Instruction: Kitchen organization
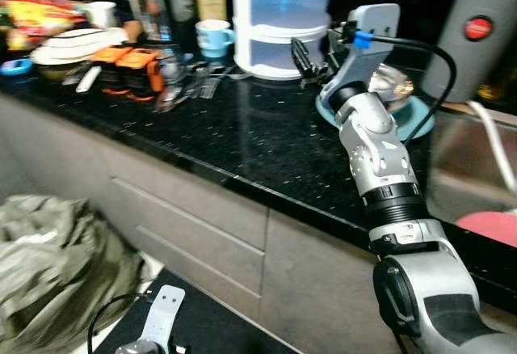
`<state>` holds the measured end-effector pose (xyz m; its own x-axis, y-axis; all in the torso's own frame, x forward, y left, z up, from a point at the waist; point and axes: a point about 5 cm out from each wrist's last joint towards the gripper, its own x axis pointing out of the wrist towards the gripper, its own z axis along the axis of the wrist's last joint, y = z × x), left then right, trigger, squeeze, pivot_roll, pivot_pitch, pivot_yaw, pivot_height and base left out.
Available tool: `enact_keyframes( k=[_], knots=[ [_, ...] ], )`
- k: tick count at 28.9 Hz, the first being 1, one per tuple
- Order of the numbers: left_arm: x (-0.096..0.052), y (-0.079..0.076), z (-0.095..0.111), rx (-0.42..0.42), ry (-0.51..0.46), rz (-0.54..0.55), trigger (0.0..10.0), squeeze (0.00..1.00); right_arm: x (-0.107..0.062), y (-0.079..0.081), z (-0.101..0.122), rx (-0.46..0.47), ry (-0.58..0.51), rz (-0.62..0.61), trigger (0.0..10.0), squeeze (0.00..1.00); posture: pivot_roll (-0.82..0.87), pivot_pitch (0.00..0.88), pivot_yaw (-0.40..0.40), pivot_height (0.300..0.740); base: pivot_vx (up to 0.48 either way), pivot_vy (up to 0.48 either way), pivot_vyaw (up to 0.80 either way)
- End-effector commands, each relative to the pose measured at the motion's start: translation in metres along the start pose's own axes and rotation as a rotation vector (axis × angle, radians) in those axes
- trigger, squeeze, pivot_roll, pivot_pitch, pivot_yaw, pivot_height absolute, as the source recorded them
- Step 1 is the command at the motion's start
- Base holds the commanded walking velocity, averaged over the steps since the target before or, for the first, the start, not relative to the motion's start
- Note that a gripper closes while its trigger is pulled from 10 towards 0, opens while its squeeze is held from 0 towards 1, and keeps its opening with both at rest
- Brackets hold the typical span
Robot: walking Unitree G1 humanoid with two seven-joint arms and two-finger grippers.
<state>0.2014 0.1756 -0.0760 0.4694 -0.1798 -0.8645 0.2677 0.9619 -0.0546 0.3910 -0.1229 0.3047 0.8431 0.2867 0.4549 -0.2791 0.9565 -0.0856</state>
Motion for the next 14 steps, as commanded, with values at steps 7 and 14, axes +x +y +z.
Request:
enact_keyframes(
  k=[7, 14],
  knots=[
    [-0.0003, 0.0014, 0.0001, -0.001, 0.002, 0.006, 10.0, 0.0, 0.0099, -0.0083, 0.0119, -0.205, 0.031, 0.017, 10.0, 0.0, 0.02, 0.048, -0.006, 0.74, 0.0, 0.0, 0.0],
    [-0.0004, 0.0021, 0.001, -0.003, -0.003, 0.014, 10.0, 0.0, 0.009, -0.0085, 0.0115, -0.223, 0.034, 0.017, 10.0, 0.0, 0.02, 0.047, -0.002, 0.74, 0.0, 0.0, 0.0]
  ],
)
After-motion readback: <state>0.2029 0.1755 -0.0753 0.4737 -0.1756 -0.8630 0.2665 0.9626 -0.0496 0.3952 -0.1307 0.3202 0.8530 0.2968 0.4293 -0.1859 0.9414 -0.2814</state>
